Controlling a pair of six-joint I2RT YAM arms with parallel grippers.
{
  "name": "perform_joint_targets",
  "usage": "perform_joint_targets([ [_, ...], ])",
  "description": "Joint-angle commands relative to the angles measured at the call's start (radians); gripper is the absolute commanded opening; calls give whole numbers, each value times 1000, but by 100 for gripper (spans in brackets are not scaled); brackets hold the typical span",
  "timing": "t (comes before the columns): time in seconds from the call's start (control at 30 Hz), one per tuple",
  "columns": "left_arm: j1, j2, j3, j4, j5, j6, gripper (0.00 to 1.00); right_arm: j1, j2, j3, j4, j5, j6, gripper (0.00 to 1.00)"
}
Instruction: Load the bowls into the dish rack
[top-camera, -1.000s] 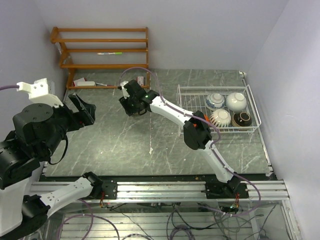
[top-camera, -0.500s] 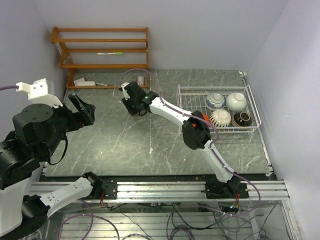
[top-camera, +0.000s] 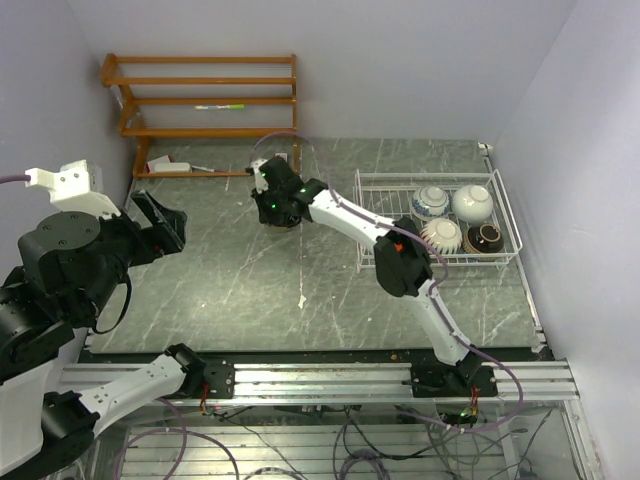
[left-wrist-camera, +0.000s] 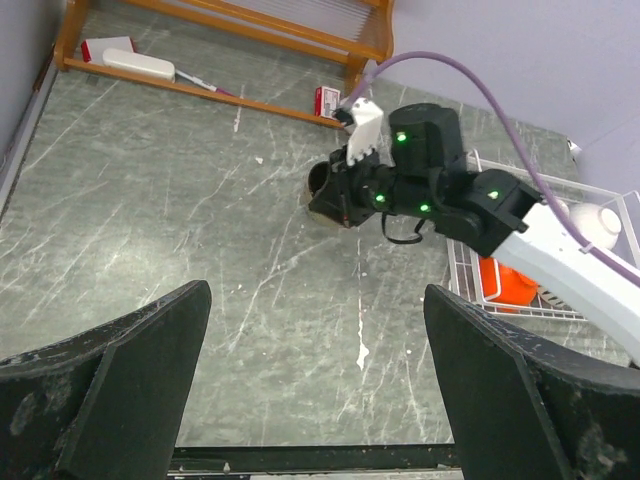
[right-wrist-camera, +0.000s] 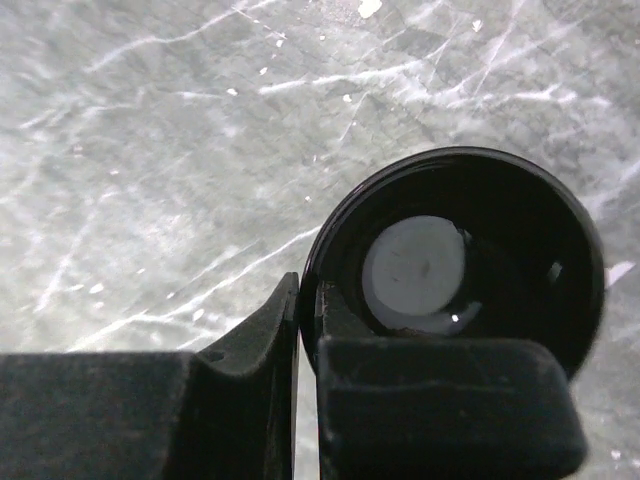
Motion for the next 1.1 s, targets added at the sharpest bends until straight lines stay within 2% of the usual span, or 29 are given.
perform_joint_targets([
  [0.0,-6,-5,21,14,-13,10,99,-48,-176,-103,118,-220,180,0],
  [0.13,-7,-7,21,28,-7,10,99,-93,-315,-252,260,-357,311,0],
  [0.27,-7,-10,18,35,-5,10,99,-122,-426,-353,318,-422,381,0],
  [0.47,-7,-14,10,51,-1,10,99,-143,-518,-400,284,-405,381,0],
  [0.63,-7,-14,15,53,-2,12,99,-187,-632,-486,343,-393,432,0],
  [0.83,-6,-16,14,57,0,13,99,-303,-762,-551,362,-438,490,0],
  [1.07,-6,-7,18,64,17,22,99,-503,-925,-697,392,-498,551,0],
])
